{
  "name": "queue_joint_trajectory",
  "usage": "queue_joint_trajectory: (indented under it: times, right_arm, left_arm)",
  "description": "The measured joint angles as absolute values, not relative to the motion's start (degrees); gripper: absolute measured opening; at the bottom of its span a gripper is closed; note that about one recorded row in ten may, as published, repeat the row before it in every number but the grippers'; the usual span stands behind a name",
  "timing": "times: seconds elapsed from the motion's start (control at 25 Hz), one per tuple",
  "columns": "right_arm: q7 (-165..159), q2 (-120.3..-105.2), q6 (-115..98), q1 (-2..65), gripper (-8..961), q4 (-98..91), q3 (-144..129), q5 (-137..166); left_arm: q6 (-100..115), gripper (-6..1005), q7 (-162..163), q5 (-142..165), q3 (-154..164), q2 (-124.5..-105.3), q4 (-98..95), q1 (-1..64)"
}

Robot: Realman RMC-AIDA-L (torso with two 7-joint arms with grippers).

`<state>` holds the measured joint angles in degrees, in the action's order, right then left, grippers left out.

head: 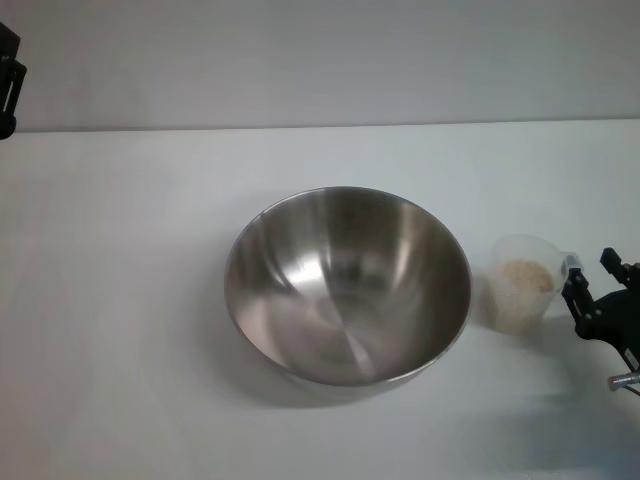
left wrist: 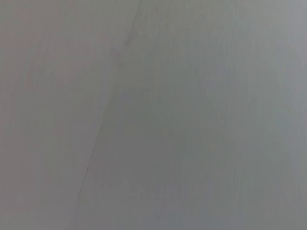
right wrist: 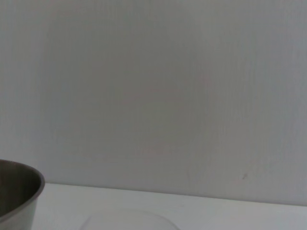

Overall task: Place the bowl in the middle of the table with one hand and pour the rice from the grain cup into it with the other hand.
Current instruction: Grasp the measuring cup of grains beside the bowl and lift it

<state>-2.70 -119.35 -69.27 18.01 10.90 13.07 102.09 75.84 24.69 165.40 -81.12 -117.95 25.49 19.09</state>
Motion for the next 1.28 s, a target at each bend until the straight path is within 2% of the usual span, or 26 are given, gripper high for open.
queue_joint_trajectory:
  times: [0.12,0.24,0.64,0.84,1.28]
  right_arm:
    - [-2.8,-119.35,-69.2,18.1,572,10.9,13.1,102.1]
    - [-2.8,-119.35,-69.2,18.1,320,10.9,13.1,102.1]
    - [-2.8,-119.44,-69.2,18.1,290,11.2,13.1,102.2]
    - [-3.0,-119.44,-69.3,18.1,164,11.2,13.0,102.4]
    - [-3.1,-119.46,-69.2,18.2,115,11.3,12.8,102.4]
  left_arm:
    - [75.9,651,24.7,165.4,-81.1,-117.95,25.6,19.1]
    - [75.9,651,24.7,165.4,-81.1,-117.95,25.7,19.1]
    - [76.4,651,24.8,165.5,-81.0,-117.95,25.7,19.0]
    - [76.8,651,24.9,165.5,-80.9,-117.95,25.6,18.8]
    - [78.0,650,25.3,165.5,-80.7,-117.95,25.4,18.4]
